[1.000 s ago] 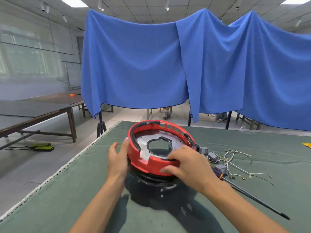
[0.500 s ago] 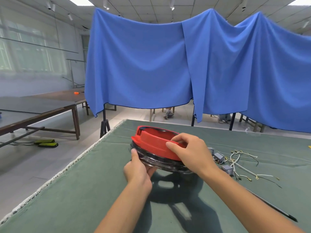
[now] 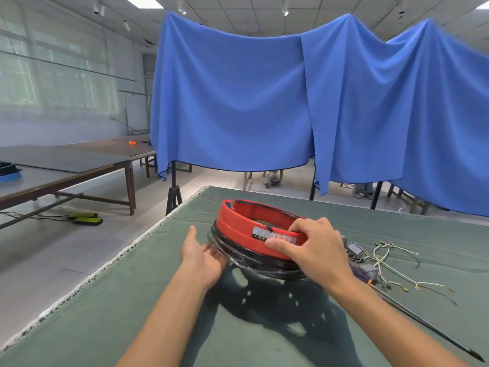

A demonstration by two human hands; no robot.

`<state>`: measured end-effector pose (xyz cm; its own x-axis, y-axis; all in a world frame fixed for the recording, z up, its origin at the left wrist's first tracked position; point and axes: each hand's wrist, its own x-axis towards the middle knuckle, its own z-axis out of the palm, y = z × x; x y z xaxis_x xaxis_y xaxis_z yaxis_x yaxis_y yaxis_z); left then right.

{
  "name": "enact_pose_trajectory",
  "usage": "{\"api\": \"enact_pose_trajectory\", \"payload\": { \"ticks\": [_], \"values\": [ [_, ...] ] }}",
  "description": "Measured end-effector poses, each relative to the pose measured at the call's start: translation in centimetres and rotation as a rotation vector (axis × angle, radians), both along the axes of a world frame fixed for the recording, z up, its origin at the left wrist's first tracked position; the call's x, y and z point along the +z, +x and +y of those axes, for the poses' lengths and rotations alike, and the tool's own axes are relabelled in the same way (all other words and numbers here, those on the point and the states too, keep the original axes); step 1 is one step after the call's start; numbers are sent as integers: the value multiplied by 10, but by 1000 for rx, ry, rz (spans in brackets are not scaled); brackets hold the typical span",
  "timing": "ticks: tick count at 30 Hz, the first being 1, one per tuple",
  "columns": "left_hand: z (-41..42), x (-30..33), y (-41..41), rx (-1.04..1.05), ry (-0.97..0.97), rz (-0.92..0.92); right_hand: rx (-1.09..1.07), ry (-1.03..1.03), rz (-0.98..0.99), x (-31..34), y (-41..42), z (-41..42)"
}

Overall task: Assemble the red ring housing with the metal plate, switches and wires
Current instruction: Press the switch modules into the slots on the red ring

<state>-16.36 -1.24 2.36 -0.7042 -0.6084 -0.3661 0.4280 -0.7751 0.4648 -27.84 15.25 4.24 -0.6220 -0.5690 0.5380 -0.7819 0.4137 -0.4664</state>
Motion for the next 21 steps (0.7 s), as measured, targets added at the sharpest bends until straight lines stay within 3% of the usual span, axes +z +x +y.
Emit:
{"api": "enact_pose_trajectory", "payload": {
  "ticks": [3,6,12,18,21],
  "values": [
    [28,3,-11,-61,-65,-47,-165,7,53,-2,11,-10],
    [56,-1,-23,-146,-101,-19,-198,56,94,-5,18,-17],
    [37,-13,-24,47,-139,-163,136,-150,0,-3,7,-2],
    [11,-21,-19,-28,-156,-181,119,11,-28,-6,-14,13],
    [5,-26,-21,-3,-258,-255,124,107,-56,-11,-15,17]
  ]
}}
